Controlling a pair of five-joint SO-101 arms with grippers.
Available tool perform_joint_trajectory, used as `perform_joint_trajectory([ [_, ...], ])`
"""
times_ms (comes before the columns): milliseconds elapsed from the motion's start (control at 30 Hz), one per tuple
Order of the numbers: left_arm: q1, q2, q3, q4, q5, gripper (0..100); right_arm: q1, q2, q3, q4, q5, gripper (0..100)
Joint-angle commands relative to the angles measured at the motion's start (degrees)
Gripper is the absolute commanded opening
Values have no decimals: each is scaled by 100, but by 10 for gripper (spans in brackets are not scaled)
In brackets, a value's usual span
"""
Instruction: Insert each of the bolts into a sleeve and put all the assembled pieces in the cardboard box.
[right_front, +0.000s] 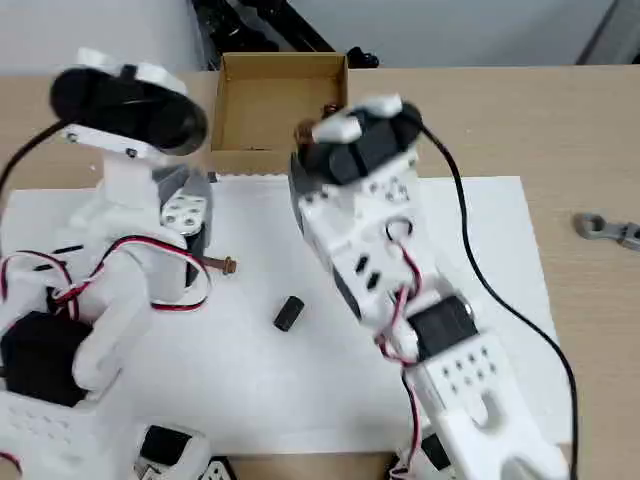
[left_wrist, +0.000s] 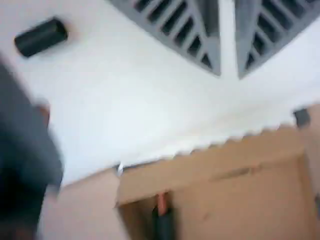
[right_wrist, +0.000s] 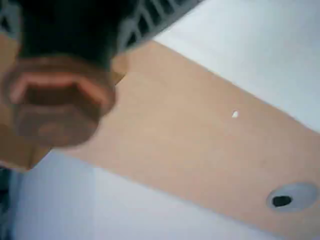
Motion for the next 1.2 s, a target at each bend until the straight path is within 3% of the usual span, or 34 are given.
perform_joint_trajectory([
  [0, -378, -88, -180, 202, -44, 6, 207, 778, -1020, -224, -79, 4],
  [233, -949, -88, -180, 545, -53, 6, 330, 2607, -2532, -251, -88, 4],
  [467, -1064, -88, -180, 791, -53, 6, 673, 4611, -4325, -259, -114, 4],
  [733, -1046, -97, -180, 791, -18, 6, 1086, 6844, -6505, -259, -1248, 4],
  [933, -1020, -97, -180, 791, -44, 6, 1024, 8127, -7499, -259, -1169, 4],
  [1167, -1011, -97, -180, 791, -44, 6, 919, 9191, -8018, -251, -308, 4],
])
